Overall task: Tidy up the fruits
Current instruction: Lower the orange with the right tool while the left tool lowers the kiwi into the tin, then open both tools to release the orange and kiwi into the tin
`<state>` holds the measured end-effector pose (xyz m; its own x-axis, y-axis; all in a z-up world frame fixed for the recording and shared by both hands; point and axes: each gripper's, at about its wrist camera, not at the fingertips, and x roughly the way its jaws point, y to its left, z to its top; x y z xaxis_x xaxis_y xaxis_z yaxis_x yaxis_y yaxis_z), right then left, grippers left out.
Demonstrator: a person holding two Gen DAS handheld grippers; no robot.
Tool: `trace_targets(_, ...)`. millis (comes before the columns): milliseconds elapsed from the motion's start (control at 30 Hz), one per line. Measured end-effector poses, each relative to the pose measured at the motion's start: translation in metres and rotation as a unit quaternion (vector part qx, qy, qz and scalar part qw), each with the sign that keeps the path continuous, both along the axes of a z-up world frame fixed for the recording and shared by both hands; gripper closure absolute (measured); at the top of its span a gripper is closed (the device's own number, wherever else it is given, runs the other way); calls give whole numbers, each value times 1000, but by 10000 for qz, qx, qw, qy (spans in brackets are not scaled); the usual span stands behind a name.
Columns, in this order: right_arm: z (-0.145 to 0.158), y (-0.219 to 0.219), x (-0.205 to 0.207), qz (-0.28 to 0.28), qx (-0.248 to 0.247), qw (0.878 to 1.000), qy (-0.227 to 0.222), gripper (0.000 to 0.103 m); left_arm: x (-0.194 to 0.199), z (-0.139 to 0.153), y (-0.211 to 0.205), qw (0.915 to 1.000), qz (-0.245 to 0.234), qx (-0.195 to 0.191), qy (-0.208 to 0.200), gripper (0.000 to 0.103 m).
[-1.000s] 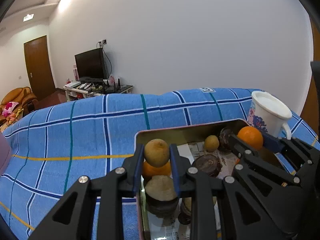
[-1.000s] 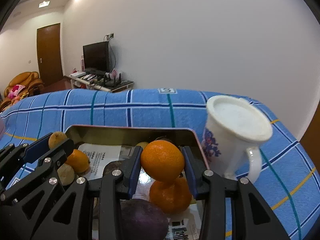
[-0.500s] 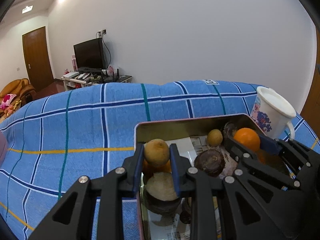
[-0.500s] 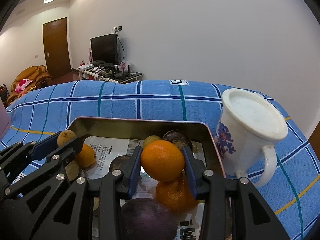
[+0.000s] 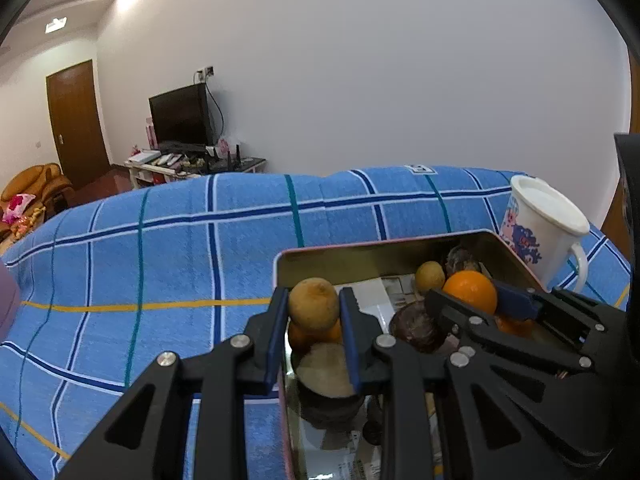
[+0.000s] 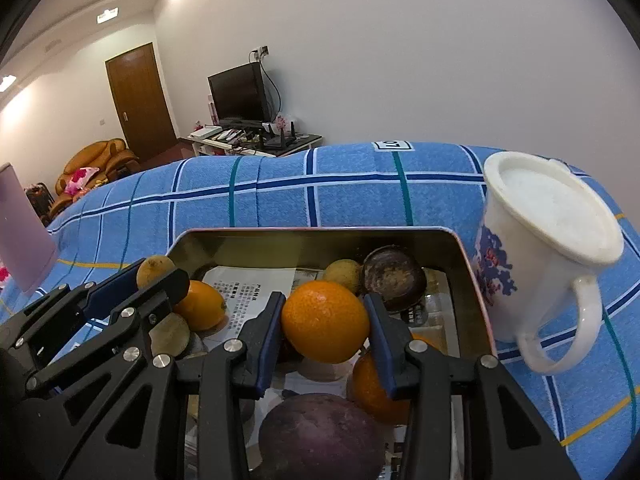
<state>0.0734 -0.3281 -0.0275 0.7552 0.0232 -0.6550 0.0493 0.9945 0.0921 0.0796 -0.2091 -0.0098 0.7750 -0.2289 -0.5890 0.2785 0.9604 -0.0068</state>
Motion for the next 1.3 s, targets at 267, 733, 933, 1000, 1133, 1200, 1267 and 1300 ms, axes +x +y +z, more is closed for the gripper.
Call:
trace_targets(267,-1,-3,0,-22,186,9998,-21,60,-9,4,1,9996,162,116,-218,63)
trace_targets(733,8,-17,-11,-316,396,9978,-425,40,-17,19,29,9963,590,-237,-572,17)
trace_targets(933,16,-23,-17,-301,726,9947,-658,35,-24,25,46,9927,809,-450,-768,0)
trace_targets(1000,24,-23,-26,-323,694,9920,-1005,33,-27,28,48,9926,775,-435,-828,0)
trace_targets(1133,35,-16,-44,-525,390,9824,-1752,24,-35,30,47,9912,791,-279,-1025,0)
trace_targets(1200,37,-11,-51,-663,171,9788,-1928,24,-38,29,48,9904,831,-229,-1081,0)
trace_targets(1267,38,-7,-55,-753,-24,9755,-2065,24,-42,28,48,9888,912,-199,-1167,0)
trace_targets(1300,38,-5,-58,-790,-110,9735,-2144,24,-44,28,49,9879,956,-166,-1213,0)
